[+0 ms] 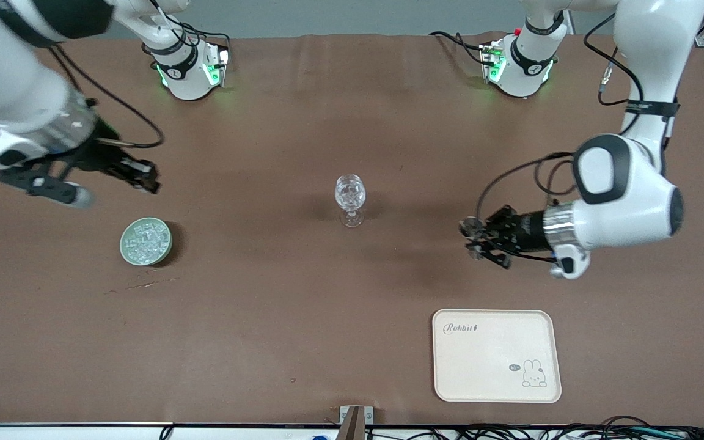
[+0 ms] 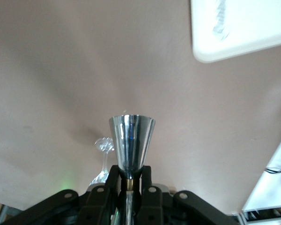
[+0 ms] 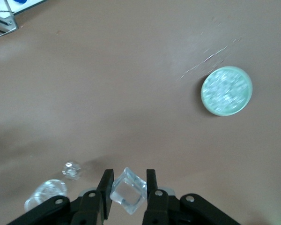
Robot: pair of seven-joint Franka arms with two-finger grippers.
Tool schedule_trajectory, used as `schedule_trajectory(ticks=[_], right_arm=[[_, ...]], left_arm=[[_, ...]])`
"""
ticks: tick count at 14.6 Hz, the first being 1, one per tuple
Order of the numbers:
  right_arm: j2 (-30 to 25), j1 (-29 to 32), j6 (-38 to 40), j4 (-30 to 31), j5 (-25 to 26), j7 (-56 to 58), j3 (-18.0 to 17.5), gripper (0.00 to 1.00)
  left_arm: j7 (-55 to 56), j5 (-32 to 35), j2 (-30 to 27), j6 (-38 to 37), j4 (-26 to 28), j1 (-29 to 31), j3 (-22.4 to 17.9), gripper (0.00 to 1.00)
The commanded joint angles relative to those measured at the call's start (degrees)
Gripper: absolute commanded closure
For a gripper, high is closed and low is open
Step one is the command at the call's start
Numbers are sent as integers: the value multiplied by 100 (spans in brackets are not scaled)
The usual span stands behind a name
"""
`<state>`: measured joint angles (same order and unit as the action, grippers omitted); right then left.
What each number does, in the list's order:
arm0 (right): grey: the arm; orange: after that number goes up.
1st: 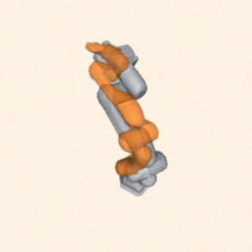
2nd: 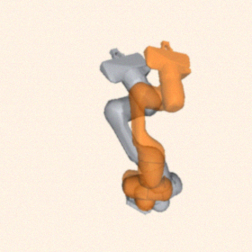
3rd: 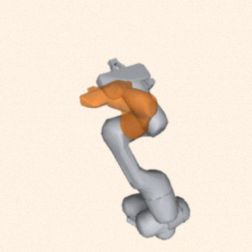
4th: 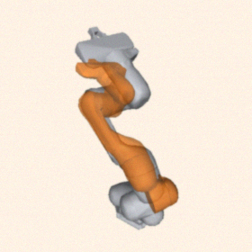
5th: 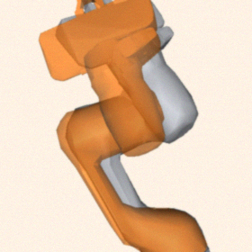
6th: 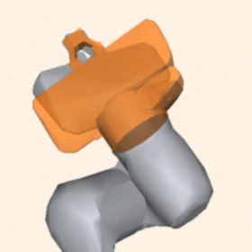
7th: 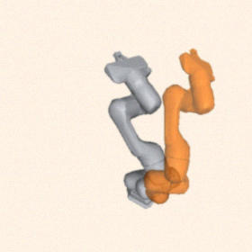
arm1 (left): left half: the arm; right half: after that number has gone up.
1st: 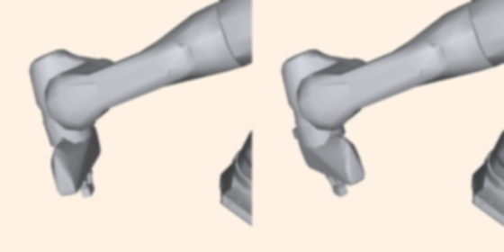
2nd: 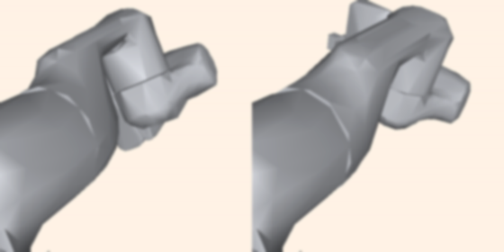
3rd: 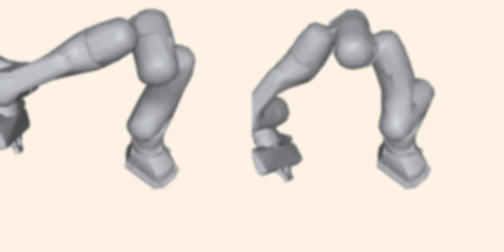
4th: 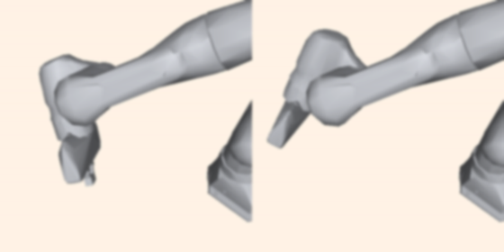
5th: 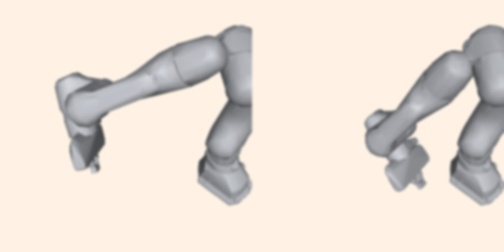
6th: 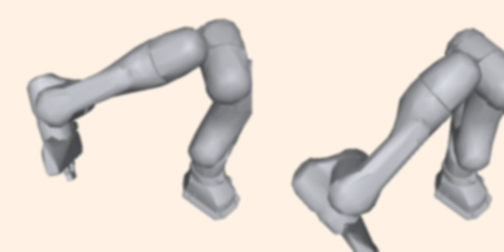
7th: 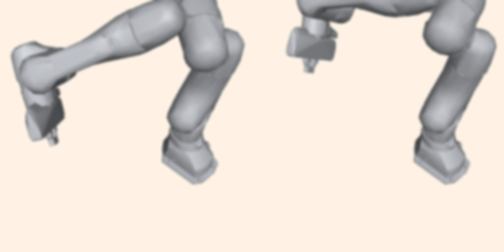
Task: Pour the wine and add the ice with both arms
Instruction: 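Carry the ice cube over the glass while the left gripper lowers the jigger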
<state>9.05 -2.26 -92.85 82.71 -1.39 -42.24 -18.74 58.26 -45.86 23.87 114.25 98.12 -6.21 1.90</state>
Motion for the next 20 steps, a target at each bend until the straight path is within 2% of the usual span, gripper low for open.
schedule_trajectory(ticks=[1, 4, 7, 10, 15, 17, 20], right_arm=[[289, -116, -408, 69, 86, -1142, -541, 99], [737, -301, -804, 69, 480, -2189, -1104, 100], [1194, -441, -1243, 69, 710, -2823, -1483, 100], [1520, -845, -1464, 69, 921, -3272, -1492, 99], [1819, -1267, -1587, 78, 1106, -3651, -1492, 99], [1977, -1434, -1779, 78, 1184, -3809, -1483, 99], [2188, -1513, -1903, 69, 1387, -3994, -1492, 99]], left_arm=[[-683, -738, 406, -104, -170, -3, -417, 100], [-948, -1380, 960, -104, -459, -11, -909, 100], [-948, -1811, 1462, -131, -864, 32, -1051, 100], [-948, -2434, 1822, -131, -1267, 138, -1077, 100], [-887, -3067, 2718, -26, -2401, 138, -1077, 100], [-939, -3699, 2903, 193, -2473, 51, -1086, 100], [-922, -3799, 3325, 379, -2885, -55, -1086, 100]])
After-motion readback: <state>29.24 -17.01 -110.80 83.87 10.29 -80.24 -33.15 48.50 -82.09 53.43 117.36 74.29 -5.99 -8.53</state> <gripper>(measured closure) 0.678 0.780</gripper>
